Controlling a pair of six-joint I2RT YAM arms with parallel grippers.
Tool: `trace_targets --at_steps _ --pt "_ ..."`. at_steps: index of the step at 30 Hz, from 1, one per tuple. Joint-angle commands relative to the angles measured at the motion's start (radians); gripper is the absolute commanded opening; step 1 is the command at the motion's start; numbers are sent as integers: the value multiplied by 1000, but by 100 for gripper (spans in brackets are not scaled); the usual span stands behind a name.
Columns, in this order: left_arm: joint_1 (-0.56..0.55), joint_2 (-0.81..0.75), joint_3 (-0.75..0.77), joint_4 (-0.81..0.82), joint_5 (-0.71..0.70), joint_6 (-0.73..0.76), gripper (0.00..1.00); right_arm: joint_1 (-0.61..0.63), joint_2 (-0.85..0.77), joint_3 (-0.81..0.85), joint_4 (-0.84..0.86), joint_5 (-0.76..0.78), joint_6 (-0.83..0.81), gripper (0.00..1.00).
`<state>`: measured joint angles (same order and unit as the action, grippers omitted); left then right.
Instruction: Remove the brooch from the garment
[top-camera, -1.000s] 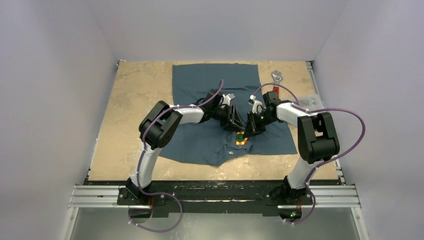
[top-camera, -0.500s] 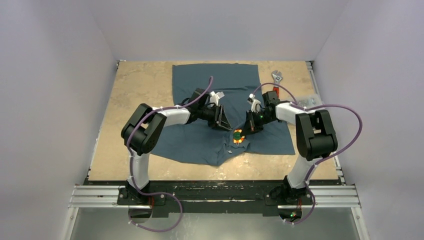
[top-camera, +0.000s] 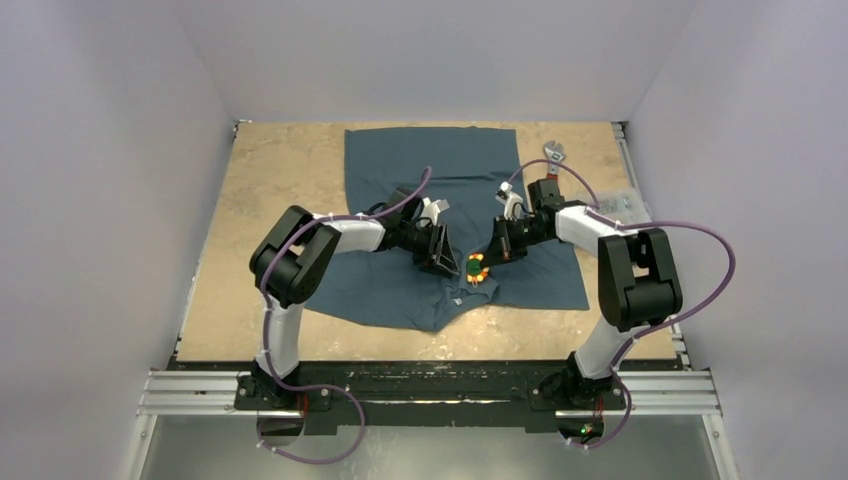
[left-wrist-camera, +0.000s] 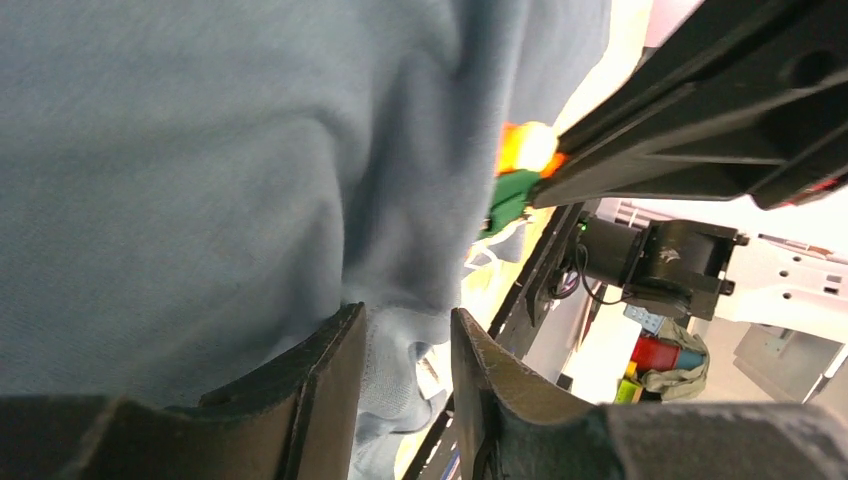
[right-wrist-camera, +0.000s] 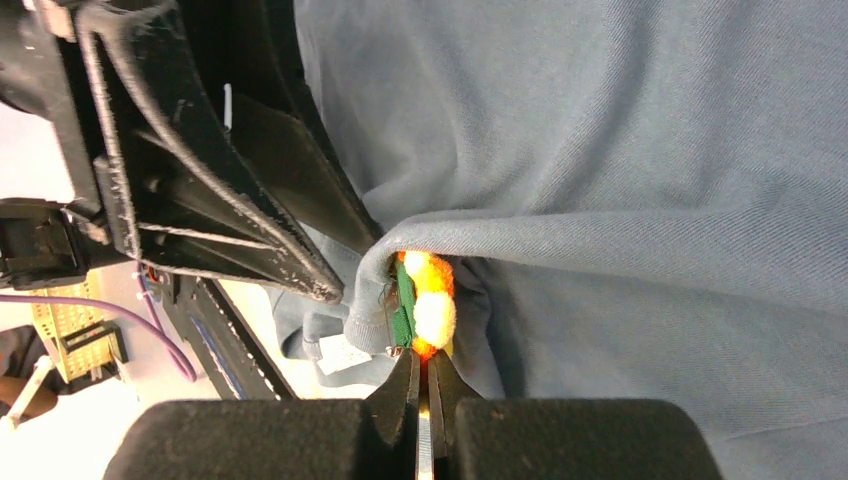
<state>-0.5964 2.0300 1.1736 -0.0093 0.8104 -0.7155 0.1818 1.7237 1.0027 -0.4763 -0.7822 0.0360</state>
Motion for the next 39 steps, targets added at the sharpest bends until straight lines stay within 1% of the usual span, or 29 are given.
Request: trace_targets --at_steps 1,4,6,9,10,12,15,21,27,30,32,35,36,39 --pt "-2 26 24 -27 18 45 37 -13 -38 -10 1 -47 -22 0" --pt "-2 33 23 -26 12 45 41 -23 -53 9 -48 -36 -31 0" --pt "-2 32 24 -12 14 38 43 -26 -66 21 -77 -26 -71 0" --pt "-3 31 10 85 42 -9 43 -26 -76 21 -94 -26 -83 0" --pt "-4 36 9 118 53 -26 42 -25 -74 17 -90 -30 -77 0" --pt "-11 45 10 168 65 -50 35 -24 -67 9 -71 -52 -61 0" --pt "-23 58 20 189 66 -59 27 -24 -59 3 -49 -77 -44 0" --pt "-29 65 20 242 85 -88 19 -24 -49 -7 -17 -101 3 0" --pt "-31 67 6 347 115 -168 7 -18 -29 -24 15 -95 22 0" --pt "-34 68 8 359 125 -178 2 -18 -22 -38 35 -94 34 0" --pt "-36 71 6 370 130 -184 0 -17 -16 -42 51 -97 48 0" --pt "-35 70 8 365 139 -183 0 -15 0 -43 62 -102 46 0" --pt "-31 62 4 346 136 -168 4 -15 9 -41 60 -109 32 0" --pt "-1 29 -28 288 125 -83 24 -21 39 -33 33 -123 -28 0"
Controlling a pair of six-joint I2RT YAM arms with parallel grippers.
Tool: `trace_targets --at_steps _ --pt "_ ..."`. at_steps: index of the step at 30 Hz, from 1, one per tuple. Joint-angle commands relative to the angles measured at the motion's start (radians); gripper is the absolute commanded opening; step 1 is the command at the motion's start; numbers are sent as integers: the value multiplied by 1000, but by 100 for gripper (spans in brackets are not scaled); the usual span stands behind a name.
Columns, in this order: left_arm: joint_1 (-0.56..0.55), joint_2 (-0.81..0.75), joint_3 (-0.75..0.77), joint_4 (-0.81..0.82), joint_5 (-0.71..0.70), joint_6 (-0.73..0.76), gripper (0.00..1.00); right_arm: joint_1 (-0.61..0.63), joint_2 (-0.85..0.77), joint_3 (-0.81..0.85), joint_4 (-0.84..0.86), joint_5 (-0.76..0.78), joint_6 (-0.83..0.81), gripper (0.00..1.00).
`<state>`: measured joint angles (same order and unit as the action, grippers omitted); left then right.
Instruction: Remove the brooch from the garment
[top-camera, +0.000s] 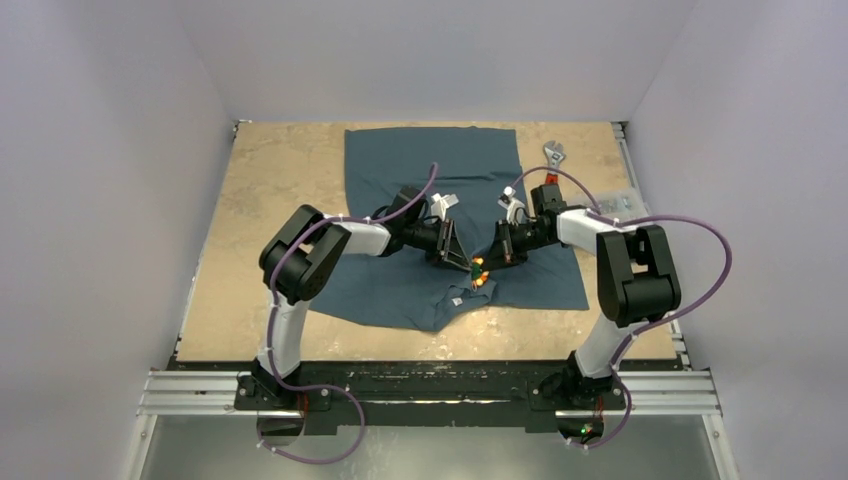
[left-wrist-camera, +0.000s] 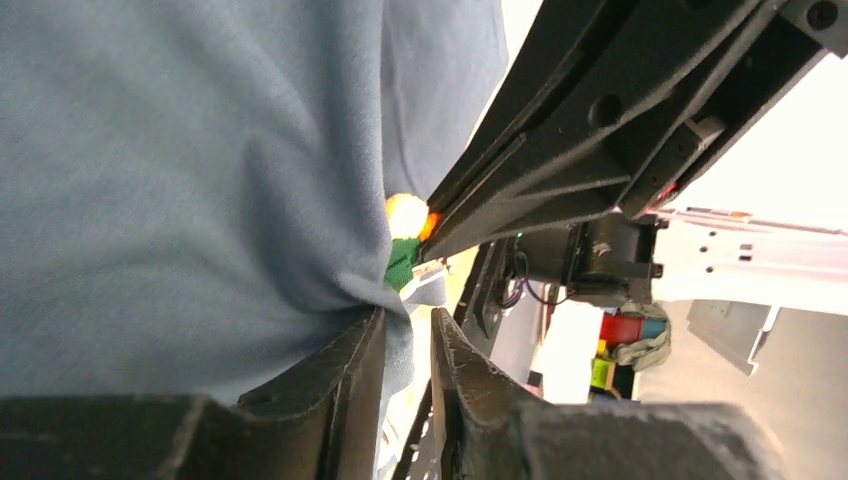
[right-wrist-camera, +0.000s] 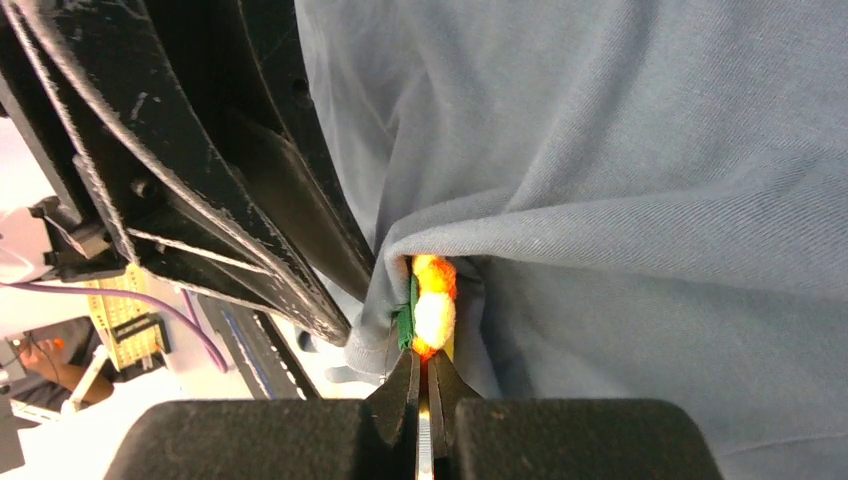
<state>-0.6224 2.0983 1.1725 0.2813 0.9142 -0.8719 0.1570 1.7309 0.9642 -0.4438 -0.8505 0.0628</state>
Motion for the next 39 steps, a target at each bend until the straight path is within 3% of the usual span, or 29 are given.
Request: trace_targets --at_steps 1,5,9,15,21,27,33,39 --pt "39 -55 -38 -30 20 120 32 4 38 7 -5 -58 -96 0" --pt "86 -146 -88 -79 34 314 47 4 52 7 0 -80 -153 0" --pt "87 -235 -110 -124 17 519 49 3 67 10 9 -114 -183 0" --pt "38 -299 -199 86 -32 710 50 4 78 17 6 -156 -245 0" --pt "3 -239 -219 259 -46 679 55 7 47 21 -6 -185 -299 0" --pt "-25 -202 -223 311 -26 667 62 16 29 22 -62 -211 -397 0" --pt "-31 -173 -223 315 -27 664 61 21 33 43 -120 -248 -472 0" --pt "-33 -138 -196 315 45 631 55 26 41 79 -179 -249 -540 0"
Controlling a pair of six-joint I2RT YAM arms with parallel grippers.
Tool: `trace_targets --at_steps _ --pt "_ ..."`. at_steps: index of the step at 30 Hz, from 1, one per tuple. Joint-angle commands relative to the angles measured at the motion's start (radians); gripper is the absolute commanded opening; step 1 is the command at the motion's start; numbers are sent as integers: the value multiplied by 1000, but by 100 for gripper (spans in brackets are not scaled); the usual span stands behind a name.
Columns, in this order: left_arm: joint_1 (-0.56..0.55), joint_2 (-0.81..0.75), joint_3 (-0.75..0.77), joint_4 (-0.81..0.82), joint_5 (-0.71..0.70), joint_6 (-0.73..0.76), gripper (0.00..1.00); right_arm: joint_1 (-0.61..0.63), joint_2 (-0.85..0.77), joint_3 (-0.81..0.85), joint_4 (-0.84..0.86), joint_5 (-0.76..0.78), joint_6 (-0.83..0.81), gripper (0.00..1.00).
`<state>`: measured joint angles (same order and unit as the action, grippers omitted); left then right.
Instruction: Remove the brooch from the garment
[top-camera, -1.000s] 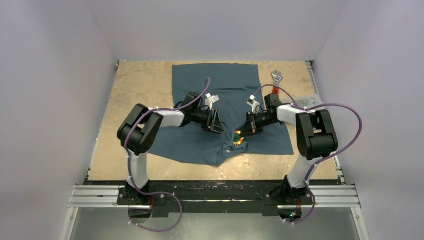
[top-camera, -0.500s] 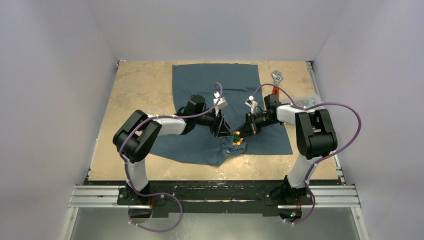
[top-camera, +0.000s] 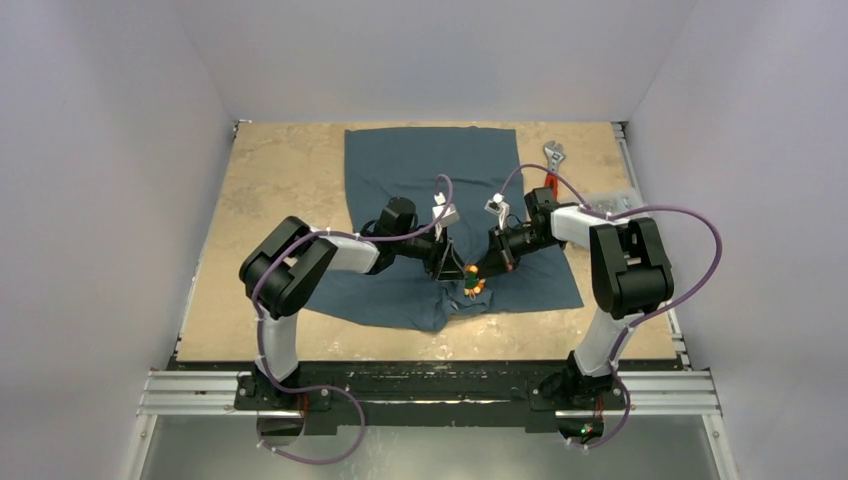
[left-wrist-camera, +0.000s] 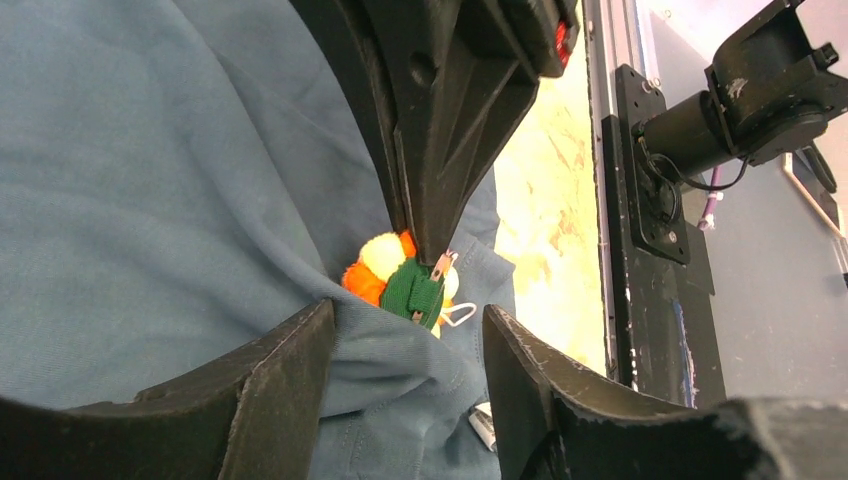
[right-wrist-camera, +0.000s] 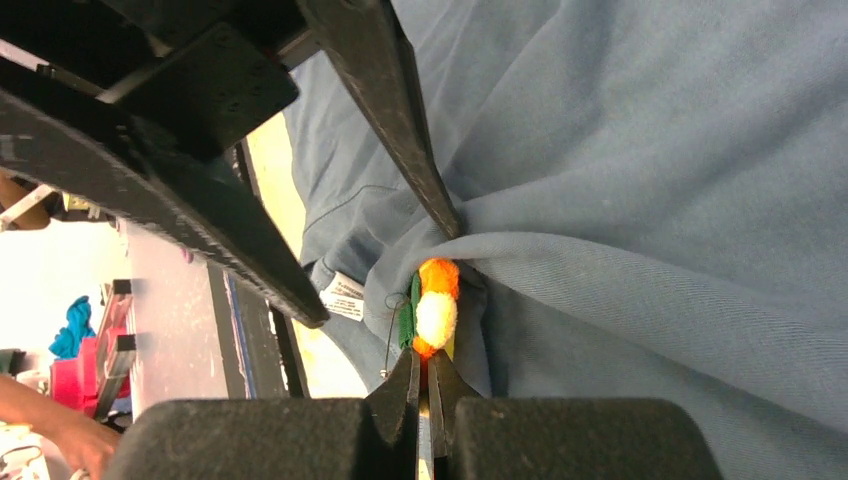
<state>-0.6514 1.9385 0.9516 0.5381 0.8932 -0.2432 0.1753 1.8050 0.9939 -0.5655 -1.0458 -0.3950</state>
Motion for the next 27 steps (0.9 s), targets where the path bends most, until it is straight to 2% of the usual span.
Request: trace_targets --at_steps 1,5,10,16,20,27 --pt "-5 26 25 57 66 -3 53 9 -30 56 -65 -53 -90 0" --pt "-5 35 32 59 64 -15 45 12 -20 83 -99 -47 -126 0" --pt "5 24 32 94 43 -49 49 22 -15 101 -147 -37 -187 0" --pt "4 16 51 48 83 33 49 37 -6 120 -168 -37 -233 0" --pt "4 29 53 22 99 77 47 38 2 140 -191 -34 -264 0" --pt "3 47 53 48 109 51 41 55 30 176 -244 -28 -339 0"
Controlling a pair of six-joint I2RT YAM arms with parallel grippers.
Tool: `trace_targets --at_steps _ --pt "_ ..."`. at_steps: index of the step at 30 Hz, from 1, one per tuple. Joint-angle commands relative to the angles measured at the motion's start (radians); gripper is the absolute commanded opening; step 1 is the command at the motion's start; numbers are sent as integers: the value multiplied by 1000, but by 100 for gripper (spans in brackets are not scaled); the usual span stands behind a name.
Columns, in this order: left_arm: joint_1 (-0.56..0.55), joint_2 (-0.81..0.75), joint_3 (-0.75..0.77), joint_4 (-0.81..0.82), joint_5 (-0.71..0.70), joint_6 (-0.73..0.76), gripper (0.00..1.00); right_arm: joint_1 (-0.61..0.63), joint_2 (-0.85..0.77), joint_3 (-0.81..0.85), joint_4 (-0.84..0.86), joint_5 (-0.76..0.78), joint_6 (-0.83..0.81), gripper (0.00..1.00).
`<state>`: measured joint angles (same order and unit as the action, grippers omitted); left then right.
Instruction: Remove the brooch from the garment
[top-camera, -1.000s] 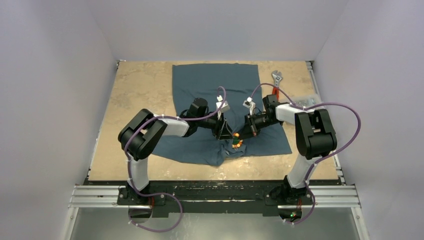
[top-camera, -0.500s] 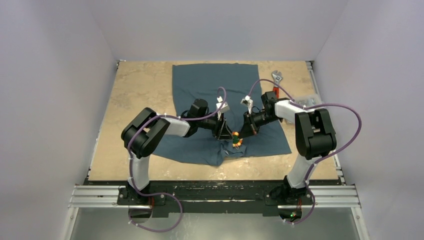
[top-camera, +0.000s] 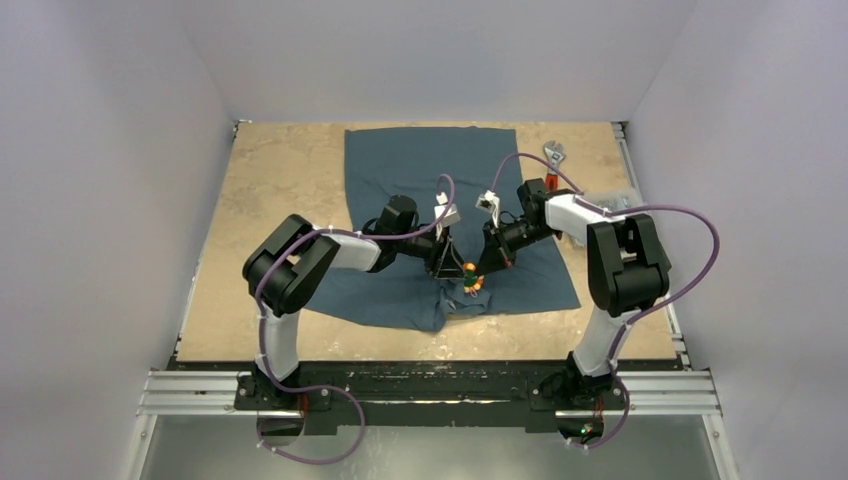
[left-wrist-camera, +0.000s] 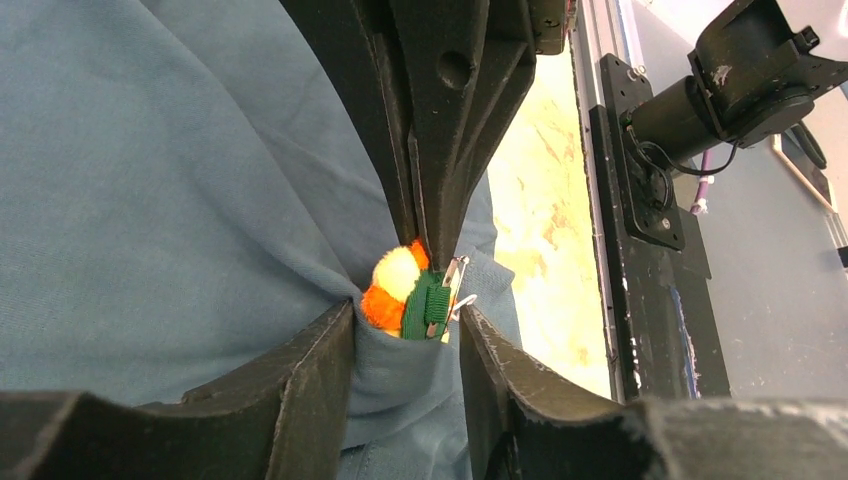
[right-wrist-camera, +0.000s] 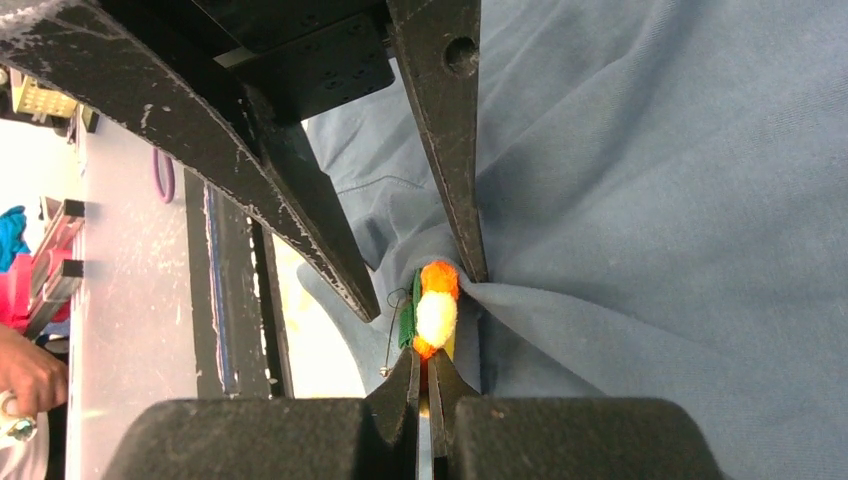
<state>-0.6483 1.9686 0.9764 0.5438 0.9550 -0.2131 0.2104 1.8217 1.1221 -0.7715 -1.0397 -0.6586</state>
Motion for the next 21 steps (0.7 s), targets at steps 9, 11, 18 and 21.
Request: trace_targets --at_steps 9,11,18,21 --pt "0 46 35 82 81 -28 27 38 39 88 -61 -33 -116 0" --pt "0 46 30 81 85 -27 27 39 40 90 -61 -33 -117 0" --pt "-1 50 25 63 115 -37 7 39 53 104 -29 -34 -76 2" --pt "3 53 22 74 103 -98 0 37 54 100 -9 -36 -44 20"
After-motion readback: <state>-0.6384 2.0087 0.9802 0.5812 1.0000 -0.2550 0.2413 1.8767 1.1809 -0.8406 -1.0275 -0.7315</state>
